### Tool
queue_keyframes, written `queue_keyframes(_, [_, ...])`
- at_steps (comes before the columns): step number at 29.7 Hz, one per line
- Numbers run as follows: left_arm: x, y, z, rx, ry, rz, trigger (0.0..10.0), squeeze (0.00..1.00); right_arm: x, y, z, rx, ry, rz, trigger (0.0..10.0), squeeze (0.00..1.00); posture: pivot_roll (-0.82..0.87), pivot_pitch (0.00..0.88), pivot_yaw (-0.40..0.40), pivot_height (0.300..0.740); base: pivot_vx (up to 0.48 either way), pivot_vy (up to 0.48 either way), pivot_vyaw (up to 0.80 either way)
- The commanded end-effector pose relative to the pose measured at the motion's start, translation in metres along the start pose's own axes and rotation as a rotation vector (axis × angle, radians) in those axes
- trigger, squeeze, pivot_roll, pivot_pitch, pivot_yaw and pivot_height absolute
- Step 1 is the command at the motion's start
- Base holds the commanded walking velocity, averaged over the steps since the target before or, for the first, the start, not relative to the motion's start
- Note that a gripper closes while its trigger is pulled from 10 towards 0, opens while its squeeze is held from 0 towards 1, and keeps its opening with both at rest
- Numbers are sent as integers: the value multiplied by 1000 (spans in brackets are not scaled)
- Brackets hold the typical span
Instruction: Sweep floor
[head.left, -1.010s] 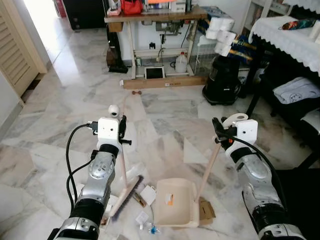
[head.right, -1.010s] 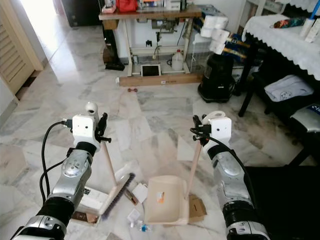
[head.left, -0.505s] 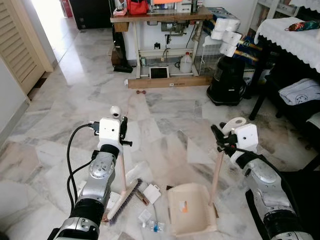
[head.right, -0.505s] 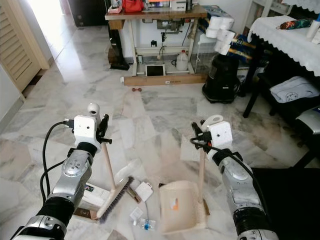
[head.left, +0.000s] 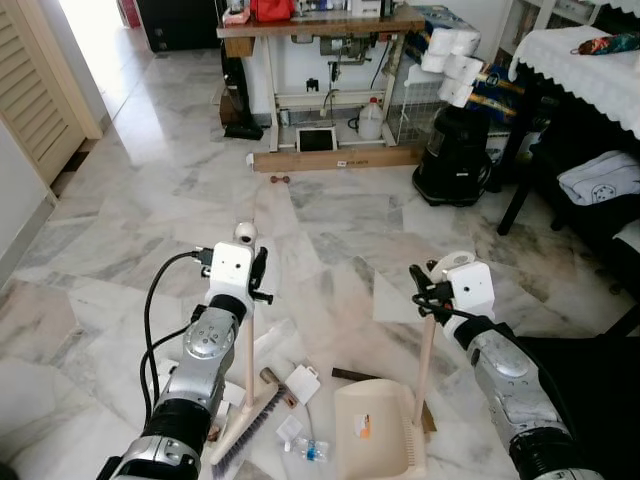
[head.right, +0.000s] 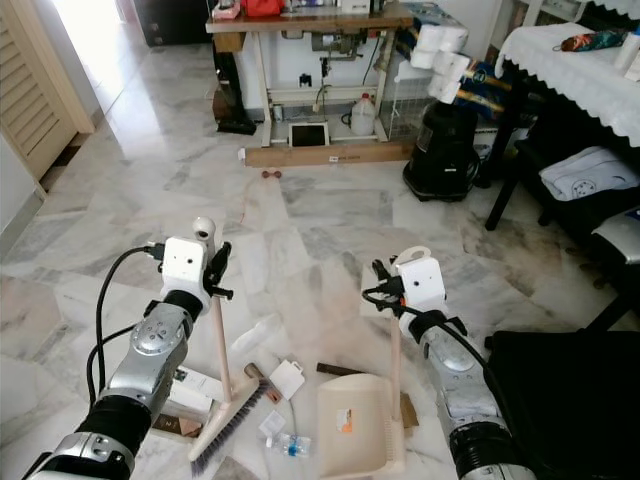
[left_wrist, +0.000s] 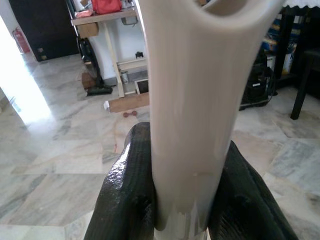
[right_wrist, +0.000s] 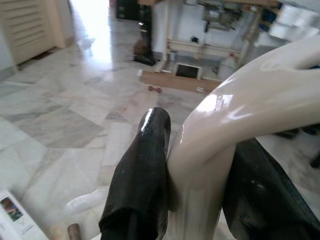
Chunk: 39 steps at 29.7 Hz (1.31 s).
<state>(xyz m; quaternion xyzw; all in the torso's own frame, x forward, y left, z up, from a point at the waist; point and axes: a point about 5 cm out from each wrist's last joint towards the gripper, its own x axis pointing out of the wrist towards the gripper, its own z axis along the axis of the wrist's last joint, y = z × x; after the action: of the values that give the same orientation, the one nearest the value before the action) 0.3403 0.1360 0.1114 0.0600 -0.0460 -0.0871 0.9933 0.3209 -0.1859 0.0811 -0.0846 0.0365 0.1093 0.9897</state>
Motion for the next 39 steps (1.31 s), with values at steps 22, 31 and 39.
queue_keyframes(22, [4, 1, -1, 46, 59, -2, 10000, 0, 0, 18, -10, -41, -19, -5, 10000, 0, -18, 145, 62, 740, 0, 0, 0])
queue_keyframes(31, [4, 6, -8, 101, 144, 41, 10000, 0, -2, 22, -12, -73, -14, 20, 10000, 0, -12, 195, 59, 740, 0, 0, 0])
queue_keyframes(39, [9, -4, -2, 44, 144, -10, 10000, 0, -2, 24, -10, -71, -27, 19, 10000, 0, -9, 209, 64, 740, 0, 0, 0])
